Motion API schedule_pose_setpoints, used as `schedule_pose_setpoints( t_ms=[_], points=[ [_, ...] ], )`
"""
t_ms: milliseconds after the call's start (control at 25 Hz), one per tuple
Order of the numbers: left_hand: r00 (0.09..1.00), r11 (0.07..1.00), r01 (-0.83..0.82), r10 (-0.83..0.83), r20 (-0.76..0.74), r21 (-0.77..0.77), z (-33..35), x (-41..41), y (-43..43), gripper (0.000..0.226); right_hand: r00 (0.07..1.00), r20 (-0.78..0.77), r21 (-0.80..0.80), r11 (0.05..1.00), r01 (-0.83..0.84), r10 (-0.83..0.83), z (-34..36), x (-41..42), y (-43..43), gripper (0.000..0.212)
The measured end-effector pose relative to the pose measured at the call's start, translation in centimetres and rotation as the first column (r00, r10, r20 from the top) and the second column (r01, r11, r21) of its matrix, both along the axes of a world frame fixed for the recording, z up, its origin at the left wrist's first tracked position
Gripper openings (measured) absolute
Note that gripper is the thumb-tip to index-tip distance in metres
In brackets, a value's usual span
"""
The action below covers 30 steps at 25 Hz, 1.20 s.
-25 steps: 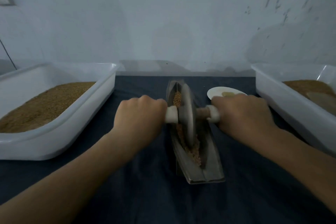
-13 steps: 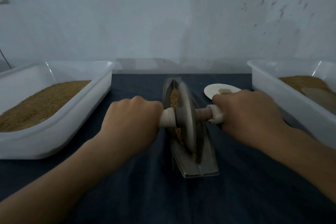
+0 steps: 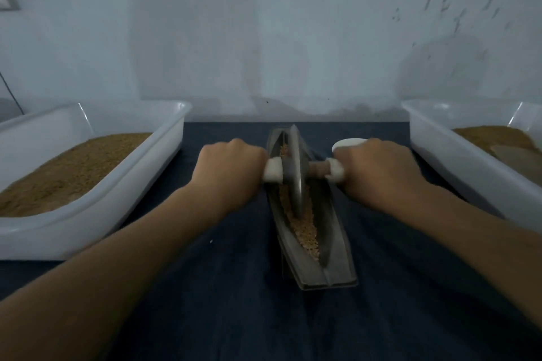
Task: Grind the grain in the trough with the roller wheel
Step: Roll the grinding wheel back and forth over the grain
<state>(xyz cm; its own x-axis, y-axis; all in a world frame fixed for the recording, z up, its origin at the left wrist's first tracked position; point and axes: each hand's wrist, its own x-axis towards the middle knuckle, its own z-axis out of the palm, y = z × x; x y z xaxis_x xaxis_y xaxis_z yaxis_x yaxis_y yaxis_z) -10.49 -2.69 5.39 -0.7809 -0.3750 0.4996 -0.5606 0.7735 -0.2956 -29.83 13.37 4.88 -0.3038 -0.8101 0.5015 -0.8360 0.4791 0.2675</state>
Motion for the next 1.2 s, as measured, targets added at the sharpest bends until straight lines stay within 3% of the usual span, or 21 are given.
schedule_pose_setpoints(
  t_ms=[80,160,240,400,560,680,800,920,1000,1120,1200],
  points=[
    [0.994,0.993,0.101,-0.104,-0.042,-0.055,-0.9,3.2,2.3,0.048,0.988,-0.127,-0.05,0.994,-0.099,0.092,0.1,1.7,3.3,0.034],
    [0.987,0.985,0.141,-0.148,-0.069,-0.096,-0.4,3.8,2.5,0.059,0.984,-0.124,-0.07,0.988,-0.135,0.126,0.8,2.2,4.2,0.033],
    [0.999,0.999,0.038,-0.039,-0.01,-0.039,-0.7,2.7,2.0,0.049,0.995,-0.101,0.011,1.0,-0.007,0.008,0.7,2.1,2.7,0.038],
    [0.995,0.981,-0.094,0.099,-0.016,0.171,0.1,-2.7,-2.5,0.007,0.998,0.025,0.02,0.998,0.059,-0.059,1.6,-0.1,-4.2,0.011],
    [0.995,0.978,-0.095,0.091,0.03,0.184,1.0,-2.6,-2.1,0.008,0.991,0.121,0.078,0.996,0.04,-0.049,2.5,-0.5,-4.1,0.01],
    [0.997,0.998,0.065,-0.066,-0.035,-0.021,-0.5,1.5,1.4,0.04,0.999,0.026,0.0,0.999,-0.046,0.046,-0.2,0.8,1.7,0.031],
    [0.986,0.987,0.141,-0.147,-0.073,-0.076,0.1,3.5,3.1,0.066,0.986,0.044,-0.026,0.987,-0.159,0.16,-0.6,1.4,4.5,0.019],
    [1.0,1.0,-0.01,0.01,-0.017,-0.001,-0.9,0.9,1.4,0.038,0.999,-0.032,-0.004,1.0,0.01,-0.01,0.1,1.0,1.0,0.028],
    [0.995,0.993,-0.086,0.09,-0.043,0.076,-0.2,-1.9,-1.0,0.014,0.995,0.07,0.034,0.997,0.065,-0.067,1.0,0.3,-2.8,0.025],
    [0.996,0.983,-0.087,0.089,-0.009,0.161,0.7,-3.1,-2.4,0.009,0.989,0.114,0.108,0.991,0.079,-0.092,2.4,-0.4,-5.0,0.015],
    [0.998,0.994,-0.04,0.043,-0.034,0.098,0.1,-1.4,-1.2,0.015,0.992,0.115,0.083,0.995,0.046,-0.056,1.7,0.1,-2.5,0.023]
  ],
)
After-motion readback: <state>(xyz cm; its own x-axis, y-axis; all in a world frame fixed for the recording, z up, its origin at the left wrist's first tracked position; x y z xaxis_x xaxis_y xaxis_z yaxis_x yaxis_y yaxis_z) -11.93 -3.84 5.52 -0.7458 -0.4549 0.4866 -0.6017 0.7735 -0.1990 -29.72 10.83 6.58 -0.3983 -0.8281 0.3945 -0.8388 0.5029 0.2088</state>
